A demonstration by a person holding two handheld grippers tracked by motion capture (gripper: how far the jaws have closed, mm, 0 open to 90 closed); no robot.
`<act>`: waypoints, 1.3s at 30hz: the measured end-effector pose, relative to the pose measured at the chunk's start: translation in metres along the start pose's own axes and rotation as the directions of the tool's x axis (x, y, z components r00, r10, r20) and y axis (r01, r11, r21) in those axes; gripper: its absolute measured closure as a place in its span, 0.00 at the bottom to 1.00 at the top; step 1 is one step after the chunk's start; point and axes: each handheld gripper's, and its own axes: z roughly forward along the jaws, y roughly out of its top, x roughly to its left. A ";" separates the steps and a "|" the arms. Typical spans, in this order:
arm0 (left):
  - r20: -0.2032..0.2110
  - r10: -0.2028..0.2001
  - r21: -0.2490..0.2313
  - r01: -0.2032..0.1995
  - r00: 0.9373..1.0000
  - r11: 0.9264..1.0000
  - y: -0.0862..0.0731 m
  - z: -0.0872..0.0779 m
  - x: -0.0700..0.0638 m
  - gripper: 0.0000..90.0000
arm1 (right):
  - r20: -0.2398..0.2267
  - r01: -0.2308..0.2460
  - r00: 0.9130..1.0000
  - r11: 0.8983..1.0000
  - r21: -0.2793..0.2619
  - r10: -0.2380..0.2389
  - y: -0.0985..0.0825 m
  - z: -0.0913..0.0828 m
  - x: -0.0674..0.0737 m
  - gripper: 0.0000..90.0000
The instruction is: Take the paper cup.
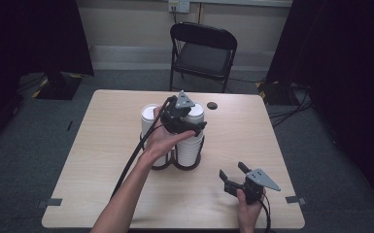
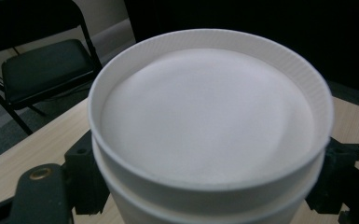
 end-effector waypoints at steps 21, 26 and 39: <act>-0.012 -0.013 -0.105 0.012 1.000 0.994 0.004 -0.016 0.001 0.22 | -0.011 0.001 1.000 1.000 0.001 -0.001 0.000 0.000 0.000 0.18; -0.001 -0.019 -0.134 0.019 1.000 0.991 0.005 -0.020 0.001 0.22 | -0.009 0.000 1.000 1.000 0.001 0.000 0.000 0.000 0.000 0.18; -0.004 -0.003 -0.236 0.002 1.000 0.972 0.009 -0.034 -0.001 0.22 | -0.013 0.002 1.000 1.000 0.000 -0.002 0.000 0.000 0.000 0.19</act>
